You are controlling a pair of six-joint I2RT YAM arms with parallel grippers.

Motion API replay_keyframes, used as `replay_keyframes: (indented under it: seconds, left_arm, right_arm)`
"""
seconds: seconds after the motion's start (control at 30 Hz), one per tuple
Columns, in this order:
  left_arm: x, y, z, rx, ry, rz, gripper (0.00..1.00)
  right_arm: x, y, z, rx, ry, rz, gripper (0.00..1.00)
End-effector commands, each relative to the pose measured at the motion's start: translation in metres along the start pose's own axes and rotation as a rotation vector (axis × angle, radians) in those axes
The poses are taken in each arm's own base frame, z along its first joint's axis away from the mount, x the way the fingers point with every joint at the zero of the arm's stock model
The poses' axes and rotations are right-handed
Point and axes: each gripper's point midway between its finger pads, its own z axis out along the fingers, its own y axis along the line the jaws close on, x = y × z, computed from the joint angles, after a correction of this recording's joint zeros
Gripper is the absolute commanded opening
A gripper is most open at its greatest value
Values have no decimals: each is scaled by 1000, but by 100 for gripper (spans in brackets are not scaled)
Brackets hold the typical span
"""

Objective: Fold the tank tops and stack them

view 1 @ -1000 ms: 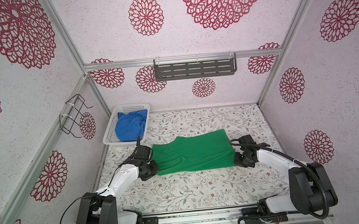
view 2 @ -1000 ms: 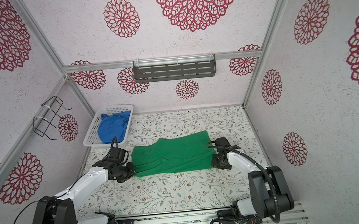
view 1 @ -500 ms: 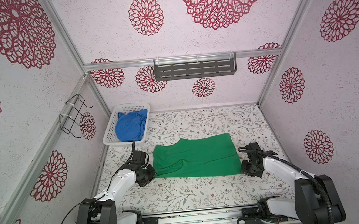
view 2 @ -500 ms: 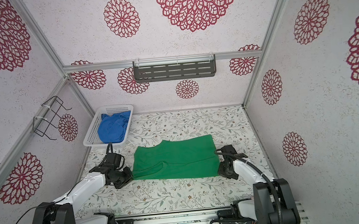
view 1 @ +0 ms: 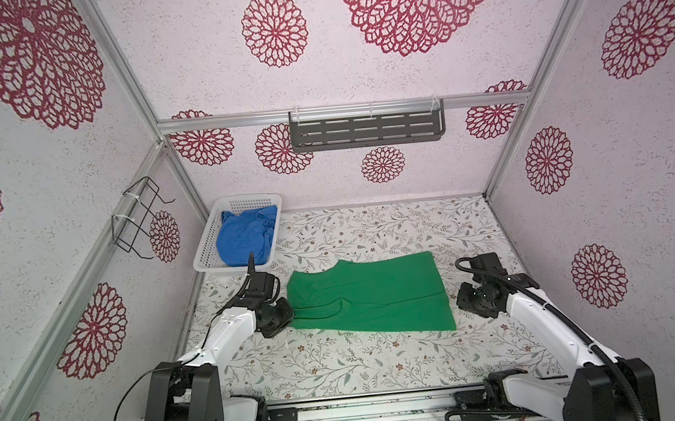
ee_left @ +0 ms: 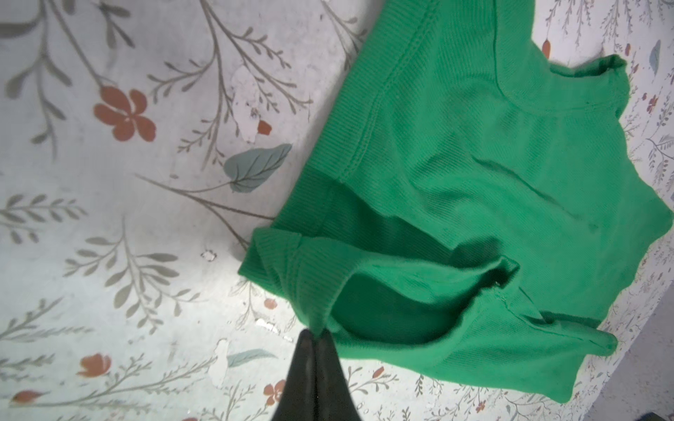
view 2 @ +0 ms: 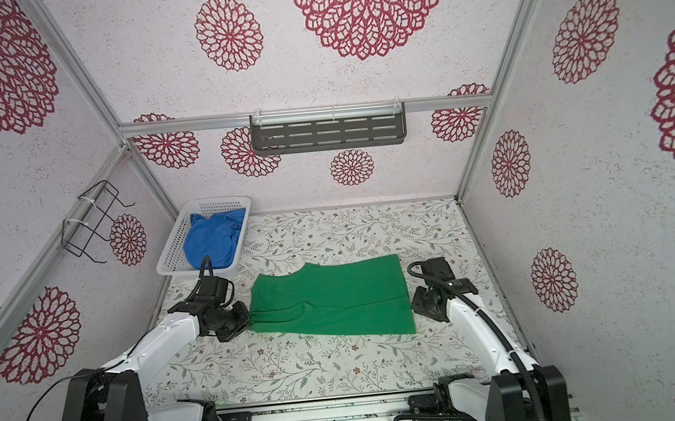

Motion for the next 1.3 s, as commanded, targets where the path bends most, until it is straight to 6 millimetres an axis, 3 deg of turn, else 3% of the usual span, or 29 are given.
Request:
replay_keyframes:
  seconds: [0.0,0.1,0.27,0.53,0.6,0.8,0.87,0.93,1.03,1.17,1.27]
  left_arm:
    - [-9,2,6,-17,-11,21,10]
    - [-15,2,14,-33,-3,30,16]
    - [-17,4,22,-59,22,31,30]
    - [-22,27,-27,-198,-75,80,61]
    - [-22,33,-40,-225,-97,89,66]
    - [-17,32,-75,-224,-136,92,68]
    - [-11,22,-79,-172,-124,86,65]
    - [-5,5,-78,-111,-121,88,63]
    - [5,-30,-73,-31,-111,119,61]
    - [20,-86,-53,99,-73,160,58]
    - [27,-111,-30,104,-29,204,55]
  right_arm:
    - [1,-3,-18,7,-6,-13,37]
    - [-3,13,-20,-66,-28,2,36]
    - [-3,38,-7,-118,-34,-14,33]
    - [-1,78,33,-173,-8,-49,28]
    - [3,77,51,-150,18,-43,27]
    - [6,44,85,2,36,-35,23]
    - [4,37,89,24,33,-38,23]
    - [0,41,86,7,26,-56,24]
    - [-13,53,64,-46,-19,-68,27]
    - [-20,64,27,-127,-81,-88,42]
    - [-7,71,19,-182,-57,-89,47]
